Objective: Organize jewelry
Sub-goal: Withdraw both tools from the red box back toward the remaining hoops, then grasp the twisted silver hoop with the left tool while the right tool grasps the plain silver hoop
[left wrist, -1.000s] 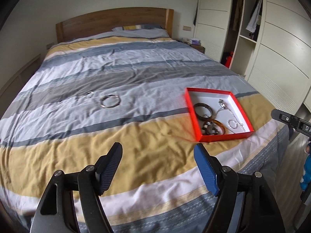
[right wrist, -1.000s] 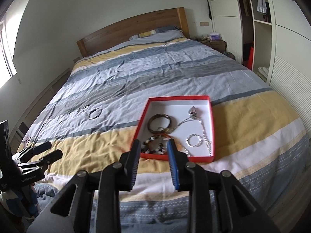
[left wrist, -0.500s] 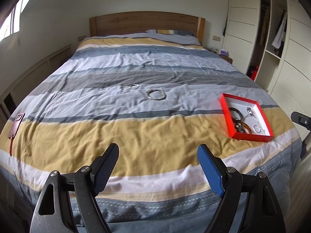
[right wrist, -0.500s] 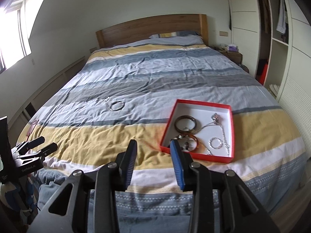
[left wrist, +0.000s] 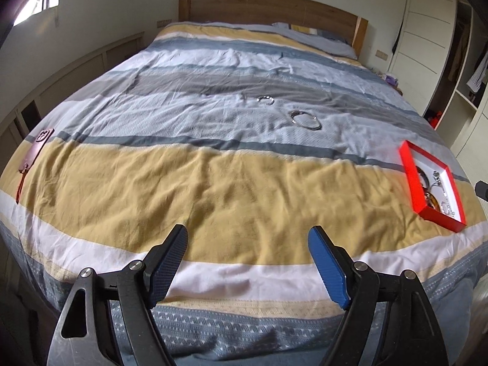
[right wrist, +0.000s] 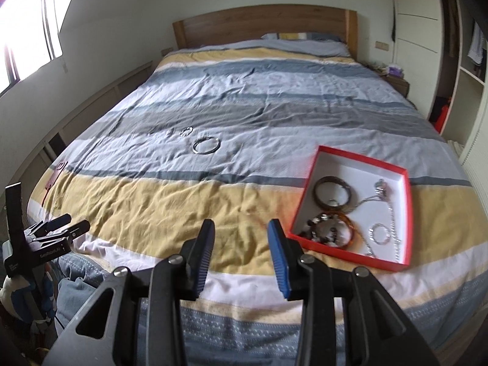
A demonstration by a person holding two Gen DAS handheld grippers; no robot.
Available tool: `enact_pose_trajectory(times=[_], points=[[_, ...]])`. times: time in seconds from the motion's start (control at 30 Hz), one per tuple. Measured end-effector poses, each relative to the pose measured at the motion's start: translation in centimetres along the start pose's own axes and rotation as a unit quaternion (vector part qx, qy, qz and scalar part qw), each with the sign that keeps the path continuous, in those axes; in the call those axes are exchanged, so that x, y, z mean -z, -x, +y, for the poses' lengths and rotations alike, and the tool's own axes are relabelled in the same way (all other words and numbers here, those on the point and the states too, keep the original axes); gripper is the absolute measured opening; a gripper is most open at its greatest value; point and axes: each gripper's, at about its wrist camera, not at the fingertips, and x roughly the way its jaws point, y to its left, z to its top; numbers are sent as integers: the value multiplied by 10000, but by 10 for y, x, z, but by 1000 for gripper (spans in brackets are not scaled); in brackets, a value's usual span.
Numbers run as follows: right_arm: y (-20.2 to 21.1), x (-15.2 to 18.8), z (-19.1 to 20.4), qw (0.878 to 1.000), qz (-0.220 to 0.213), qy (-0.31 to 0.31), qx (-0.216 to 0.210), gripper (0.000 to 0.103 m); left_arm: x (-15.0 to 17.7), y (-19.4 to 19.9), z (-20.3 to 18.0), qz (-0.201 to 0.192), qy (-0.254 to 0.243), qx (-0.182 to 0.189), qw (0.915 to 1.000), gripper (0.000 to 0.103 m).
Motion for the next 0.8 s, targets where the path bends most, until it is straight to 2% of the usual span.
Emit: enact_pose_trajectory(times=[0.3,0.7,0.8], points=[[-89,-33,9,9983,455,202,-306,34,-35,-65,-1,248,-112,72,9996,80],[-206,-93,18,9947,698,478,-577,34,-147,-177,-1,281,-101,155,9994,80],[-229,-104,19,9943,720,499,-614,34,-176,-203,0,273,-70,274,9992,80]])
